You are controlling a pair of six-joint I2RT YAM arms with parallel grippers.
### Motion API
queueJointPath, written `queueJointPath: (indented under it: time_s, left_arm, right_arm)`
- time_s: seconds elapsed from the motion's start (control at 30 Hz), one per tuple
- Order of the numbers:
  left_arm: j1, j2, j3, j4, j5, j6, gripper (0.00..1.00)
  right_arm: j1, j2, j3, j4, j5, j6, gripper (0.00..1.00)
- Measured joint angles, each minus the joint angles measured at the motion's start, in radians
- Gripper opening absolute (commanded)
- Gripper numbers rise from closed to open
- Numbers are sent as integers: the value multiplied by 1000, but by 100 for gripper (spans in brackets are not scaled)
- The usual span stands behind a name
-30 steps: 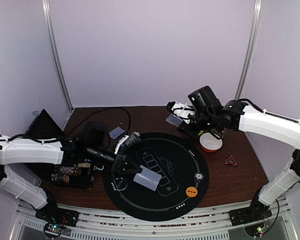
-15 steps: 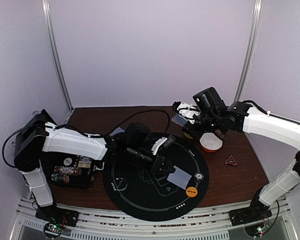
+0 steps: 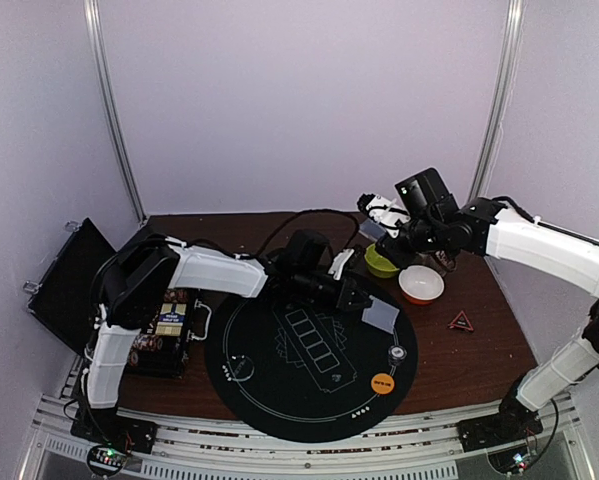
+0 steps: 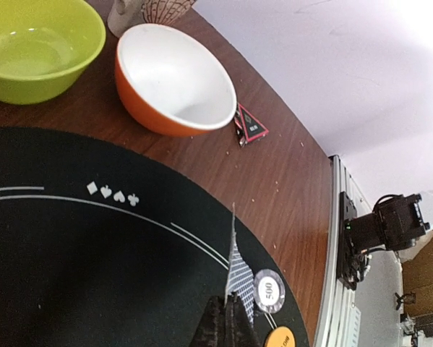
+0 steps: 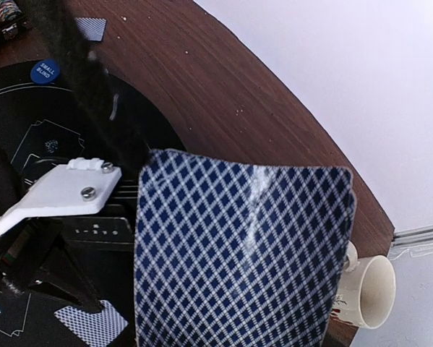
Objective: Distribute texas hold em gaming equipment
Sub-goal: Distribute the poker card in the big blind area.
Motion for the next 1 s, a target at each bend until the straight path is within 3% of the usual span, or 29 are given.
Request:
queueJointPath:
  time_s: [0.17, 0.47, 0.73, 1.0]
  left_arm:
    - [1, 107, 75, 88, 10, -80, 0]
    - [-10, 172, 35, 261, -82, -288, 0]
    - [-39, 269, 96, 314, -102, -396, 0]
    - [-54, 272, 93, 333, -148, -453, 3]
  right_arm:
    - [-17, 10, 0, 0, -4, -2, 49]
    - [-18, 11, 0, 0, -10, -12, 49]
    - [-18, 11, 0, 0, -10, -20, 49]
    - [-18, 12, 0, 0, -10, -23, 48]
